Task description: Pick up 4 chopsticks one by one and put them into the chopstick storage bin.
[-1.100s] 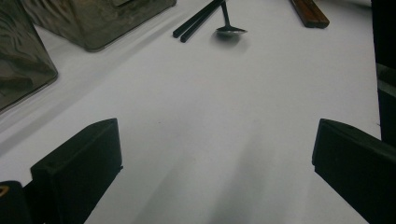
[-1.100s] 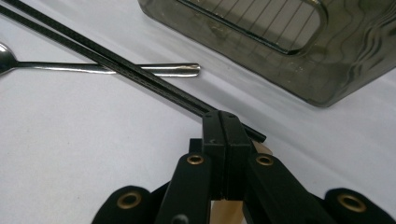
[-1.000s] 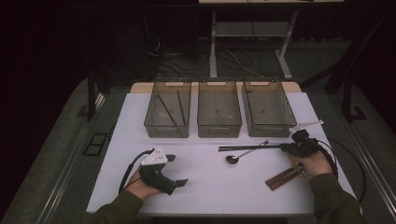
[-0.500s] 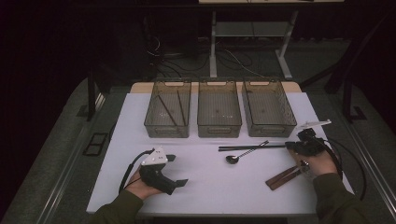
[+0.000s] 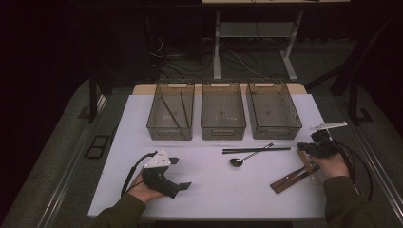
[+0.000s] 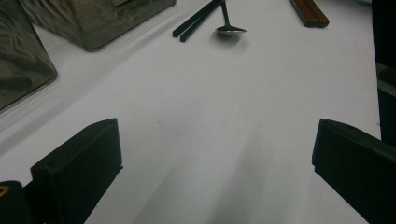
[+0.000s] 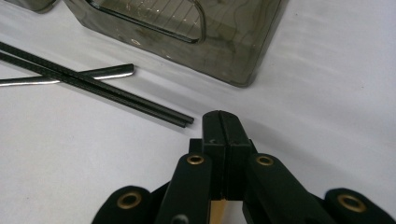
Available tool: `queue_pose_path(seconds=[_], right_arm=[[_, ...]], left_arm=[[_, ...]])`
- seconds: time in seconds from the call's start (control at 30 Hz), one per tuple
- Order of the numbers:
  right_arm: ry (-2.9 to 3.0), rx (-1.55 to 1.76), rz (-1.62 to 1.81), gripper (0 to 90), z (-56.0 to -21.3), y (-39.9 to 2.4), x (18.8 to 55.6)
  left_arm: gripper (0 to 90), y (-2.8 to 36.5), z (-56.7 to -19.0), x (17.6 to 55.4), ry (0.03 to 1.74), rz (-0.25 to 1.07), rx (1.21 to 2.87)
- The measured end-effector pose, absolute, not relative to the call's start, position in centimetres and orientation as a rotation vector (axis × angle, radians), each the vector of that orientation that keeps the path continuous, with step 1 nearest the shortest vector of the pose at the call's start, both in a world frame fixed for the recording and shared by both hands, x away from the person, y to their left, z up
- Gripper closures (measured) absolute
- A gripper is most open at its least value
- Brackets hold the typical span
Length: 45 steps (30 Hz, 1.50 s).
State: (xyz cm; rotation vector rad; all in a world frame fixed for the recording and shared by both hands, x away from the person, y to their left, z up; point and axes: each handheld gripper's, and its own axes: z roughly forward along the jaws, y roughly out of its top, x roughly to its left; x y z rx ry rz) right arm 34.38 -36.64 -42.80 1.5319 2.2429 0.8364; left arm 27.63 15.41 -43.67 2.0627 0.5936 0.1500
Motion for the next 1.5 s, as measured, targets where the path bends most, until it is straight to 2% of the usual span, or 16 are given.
queue_pose_path(seconds=[0.3,0.67,1.5], right_arm=[[2.248,1.502,0.875,89.4,-42.5,-35.5,35.1],[2.299,1.482,0.814,89.4,-43.9,-33.4,36.8],[2.440,1.384,0.756,89.4,-43.8,-33.0,34.6]], left_arm=[[0.6,15.4,-43.7,27.6,0.594,0.149,2.063],[0.6,15.4,-43.7,27.7,0.594,0.149,2.068],[0.7,15.4,-43.7,27.6,0.596,0.147,2.070]])
